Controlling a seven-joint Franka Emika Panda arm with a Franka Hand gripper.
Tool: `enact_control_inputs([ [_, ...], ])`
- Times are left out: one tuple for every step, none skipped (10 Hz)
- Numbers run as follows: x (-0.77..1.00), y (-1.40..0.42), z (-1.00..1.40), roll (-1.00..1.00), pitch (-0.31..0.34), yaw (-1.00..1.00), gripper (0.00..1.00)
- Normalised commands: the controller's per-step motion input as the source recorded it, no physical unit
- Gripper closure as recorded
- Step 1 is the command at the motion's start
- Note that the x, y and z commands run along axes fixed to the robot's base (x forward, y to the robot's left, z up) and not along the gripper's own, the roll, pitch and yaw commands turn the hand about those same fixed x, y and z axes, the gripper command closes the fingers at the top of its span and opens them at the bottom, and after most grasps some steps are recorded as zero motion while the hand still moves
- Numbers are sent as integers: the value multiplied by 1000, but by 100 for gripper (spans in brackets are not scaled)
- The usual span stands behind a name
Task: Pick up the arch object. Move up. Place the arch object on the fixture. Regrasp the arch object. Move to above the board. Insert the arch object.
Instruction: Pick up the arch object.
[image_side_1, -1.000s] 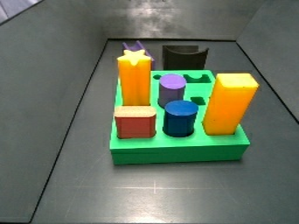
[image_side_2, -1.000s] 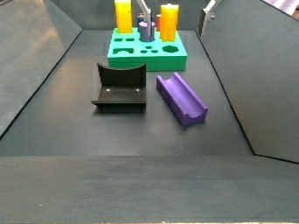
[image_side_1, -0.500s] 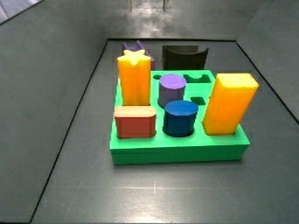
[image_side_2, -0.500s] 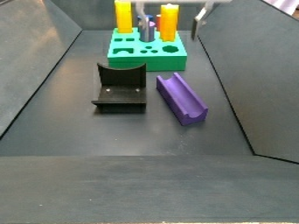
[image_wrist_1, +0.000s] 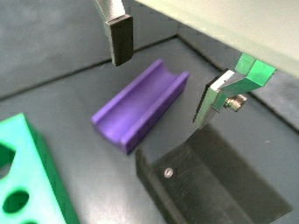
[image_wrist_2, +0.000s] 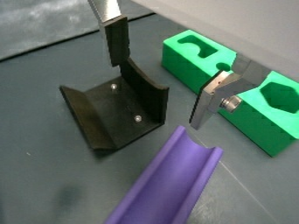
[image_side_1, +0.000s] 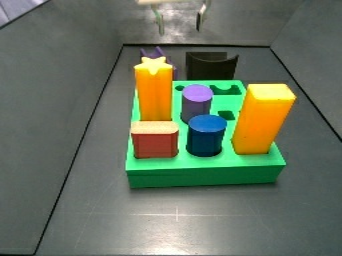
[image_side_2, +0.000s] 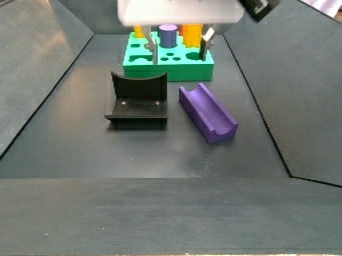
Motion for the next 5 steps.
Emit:
enact_control_inputs([
  [0, -386, -617, 243, -196, 409, 0],
  [-331, -134, -651, 287, -166, 577, 0],
  [-680, 0, -749, 313, -123, 466, 0],
  [-760, 0, -737, 331, -80, 417, 0],
  [-754, 43, -734, 324, -73, 340, 0],
])
